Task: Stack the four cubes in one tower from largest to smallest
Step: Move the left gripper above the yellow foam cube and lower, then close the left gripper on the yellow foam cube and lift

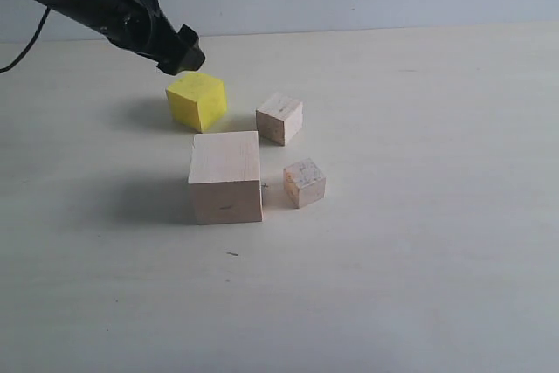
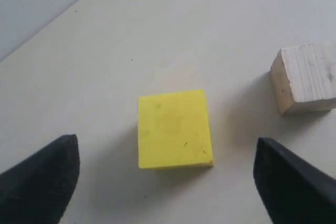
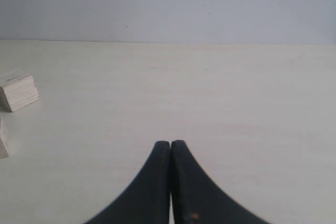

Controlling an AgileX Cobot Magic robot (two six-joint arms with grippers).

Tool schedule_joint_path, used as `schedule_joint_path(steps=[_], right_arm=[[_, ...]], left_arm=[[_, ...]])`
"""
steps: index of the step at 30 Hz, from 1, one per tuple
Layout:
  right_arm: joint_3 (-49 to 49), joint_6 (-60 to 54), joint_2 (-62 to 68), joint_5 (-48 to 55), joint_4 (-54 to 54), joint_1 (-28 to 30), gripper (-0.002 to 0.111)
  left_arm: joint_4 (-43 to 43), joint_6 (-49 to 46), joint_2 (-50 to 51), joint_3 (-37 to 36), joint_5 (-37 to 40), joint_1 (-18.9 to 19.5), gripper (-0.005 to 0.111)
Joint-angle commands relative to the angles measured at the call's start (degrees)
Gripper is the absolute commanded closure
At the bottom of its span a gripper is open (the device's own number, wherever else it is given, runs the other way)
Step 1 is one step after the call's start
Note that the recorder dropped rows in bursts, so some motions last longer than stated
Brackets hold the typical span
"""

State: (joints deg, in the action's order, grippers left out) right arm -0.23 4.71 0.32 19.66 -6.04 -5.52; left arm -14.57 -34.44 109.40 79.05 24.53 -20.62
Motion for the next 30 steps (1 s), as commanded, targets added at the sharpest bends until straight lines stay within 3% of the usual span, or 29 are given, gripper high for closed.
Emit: schedule_joint_path(steps=[1, 9, 19, 30], right_arm=[[0.2, 0.0, -0.3, -0.3, -0.1, 0.0, 0.108], [0.2, 0.0, -0.3, -0.3, -0.1, 0.0, 0.108], [0.2, 0.0, -0.3, -0.3, -0.1, 0.0, 0.108], [0.2, 0.0, -0.3, -0.3, -0.1, 0.0, 0.108]], left_arm=[[-2.3, 0.6, 1.3, 0.5, -4.1, 0.0, 0.021], [-2.6, 1.3, 7.0, 6.7, -0.5, 0.0, 0.021], [2.1, 11.4, 13.9, 14.3, 6.1, 0.0, 0.021], [3.7, 12.7, 17.4, 15.9, 7.3, -0.1, 0.021]])
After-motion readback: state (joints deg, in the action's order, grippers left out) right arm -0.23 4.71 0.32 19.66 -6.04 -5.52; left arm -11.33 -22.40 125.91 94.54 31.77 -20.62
